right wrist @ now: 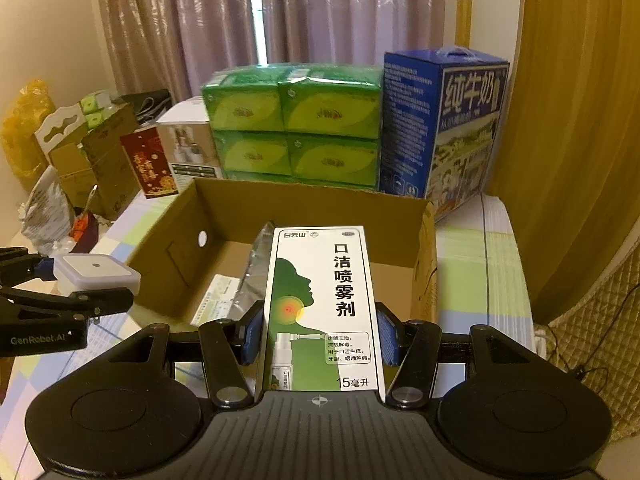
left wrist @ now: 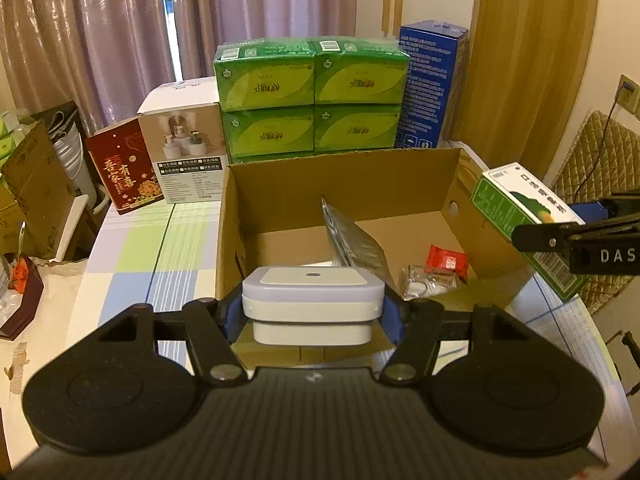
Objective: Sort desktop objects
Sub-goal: 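Open both tools to drop the plug adapter and spray box inside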
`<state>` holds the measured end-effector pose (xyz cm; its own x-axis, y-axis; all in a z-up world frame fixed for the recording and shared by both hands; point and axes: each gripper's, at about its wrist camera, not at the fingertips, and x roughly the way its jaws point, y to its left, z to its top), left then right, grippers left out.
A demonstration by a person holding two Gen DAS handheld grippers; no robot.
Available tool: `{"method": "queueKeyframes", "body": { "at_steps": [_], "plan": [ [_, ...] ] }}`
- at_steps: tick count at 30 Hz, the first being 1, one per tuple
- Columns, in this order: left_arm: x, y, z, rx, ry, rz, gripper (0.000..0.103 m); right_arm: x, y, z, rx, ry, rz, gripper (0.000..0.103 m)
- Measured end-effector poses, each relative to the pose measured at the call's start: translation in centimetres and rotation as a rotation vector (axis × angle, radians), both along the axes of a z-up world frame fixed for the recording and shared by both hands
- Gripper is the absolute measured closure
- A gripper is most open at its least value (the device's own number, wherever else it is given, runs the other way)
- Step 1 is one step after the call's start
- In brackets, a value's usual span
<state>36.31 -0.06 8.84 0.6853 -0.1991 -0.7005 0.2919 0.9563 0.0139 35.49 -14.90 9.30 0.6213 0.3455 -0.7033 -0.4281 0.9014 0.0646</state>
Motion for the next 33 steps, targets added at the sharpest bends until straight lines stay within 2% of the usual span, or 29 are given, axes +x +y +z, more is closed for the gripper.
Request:
{"method": "queueKeyframes", "body": {
  "at_steps": [14, 15, 17, 24, 28, 29, 30, 31, 33],
  "plan": [
    [6.6, -0.5, -3.5, -0.014, 0.040, 0.005, 0.042, 5.2, 1.1, -2.7, -0.010, 0.027, -0.022, 0.050],
    [7.0, -0.5, -3.8, -0.024, 0.045, 0.014, 0.036, 5.4, 1.2, -2.9, -0.011, 0.028, -0.024, 0.050],
    [7.3, -0.2, -4.1, -0.047, 0.034, 0.031, 0.027, 5.8, 1.4, -3.3, -0.013, 0.030, -0.027, 0.050],
    [7.2, 0.3, -4.4, -0.061, 0.011, 0.025, 0.027, 6.5, 1.8, -4.7, -0.012, 0.034, -0.028, 0.050],
    [7.0, 0.5, -4.3, -0.070, -0.001, 0.022, 0.027, 6.8, 2.1, -4.6, -0.013, -0.008, -0.033, 0.050],
    [6.9, 0.6, -4.2, -0.074, -0.003, 0.020, 0.027, 6.8, 2.2, -4.5, -0.009, -0.022, -0.029, 0.044],
    [6.8, 0.7, -4.1, -0.079, -0.005, 0.018, 0.027, 6.8, 2.1, -4.3, -0.003, -0.032, -0.030, 0.029],
    [6.6, 0.7, -4.0, -0.082, -0.008, 0.018, 0.027, 6.7, 2.0, -4.2, 0.007, -0.040, -0.033, 0.025],
    [6.2, 0.9, -3.7, -0.085, -0.014, 0.015, 0.027, 6.3, 1.7, -3.7, 0.022, -0.058, -0.032, 0.024]
  ]
}}
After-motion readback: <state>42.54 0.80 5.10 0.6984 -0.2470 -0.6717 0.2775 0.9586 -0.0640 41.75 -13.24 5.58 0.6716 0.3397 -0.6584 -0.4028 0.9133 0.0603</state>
